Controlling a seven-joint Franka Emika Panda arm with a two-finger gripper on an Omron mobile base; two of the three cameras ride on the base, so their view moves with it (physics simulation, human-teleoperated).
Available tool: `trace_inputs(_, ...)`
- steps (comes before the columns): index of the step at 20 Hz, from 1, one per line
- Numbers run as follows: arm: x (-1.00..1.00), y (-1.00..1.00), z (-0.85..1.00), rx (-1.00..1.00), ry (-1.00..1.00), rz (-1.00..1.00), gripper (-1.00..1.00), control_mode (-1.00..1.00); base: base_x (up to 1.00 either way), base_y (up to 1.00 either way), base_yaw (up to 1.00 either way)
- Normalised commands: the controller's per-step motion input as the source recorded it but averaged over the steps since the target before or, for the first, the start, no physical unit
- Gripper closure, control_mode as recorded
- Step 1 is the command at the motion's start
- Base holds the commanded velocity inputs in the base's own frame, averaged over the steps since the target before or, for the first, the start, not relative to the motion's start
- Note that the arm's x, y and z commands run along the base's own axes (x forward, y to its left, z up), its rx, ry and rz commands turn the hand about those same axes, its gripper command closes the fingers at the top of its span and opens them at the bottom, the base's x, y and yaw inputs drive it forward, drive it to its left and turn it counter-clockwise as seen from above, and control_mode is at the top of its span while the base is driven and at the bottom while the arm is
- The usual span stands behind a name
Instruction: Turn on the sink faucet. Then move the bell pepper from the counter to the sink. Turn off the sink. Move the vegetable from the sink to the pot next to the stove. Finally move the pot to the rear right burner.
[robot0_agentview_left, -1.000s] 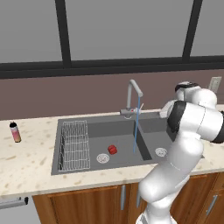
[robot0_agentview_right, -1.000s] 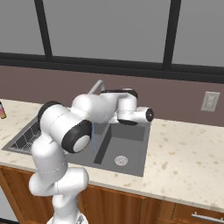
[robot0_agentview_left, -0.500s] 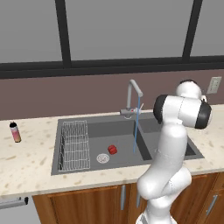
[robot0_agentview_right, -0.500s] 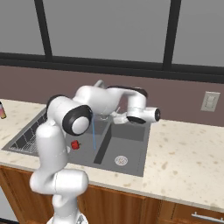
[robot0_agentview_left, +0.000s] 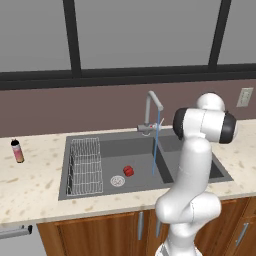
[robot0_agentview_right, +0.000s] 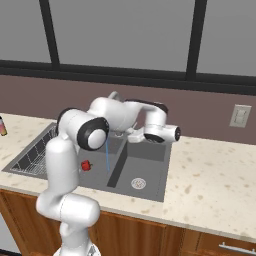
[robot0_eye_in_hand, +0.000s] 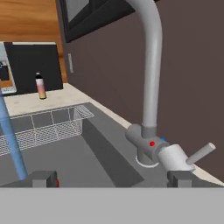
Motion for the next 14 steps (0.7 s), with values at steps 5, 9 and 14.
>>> trace_inputs(5, 0.26, 0.19, 0.0, 0.0, 0.0, 0.0, -1.0, -1.0, 0.0, 0.0, 0.0)
trace_inputs(9, 0.28, 0.03, -0.05, -0.01, 0.0, 0.0, -1.0, -1.0, 0.0, 0.0, 0.0)
trace_inputs(14, 0.25, 0.0, -0.11, -0.01, 0.0, 0.0, -1.0, -1.0, 0.0, 0.0, 0.0)
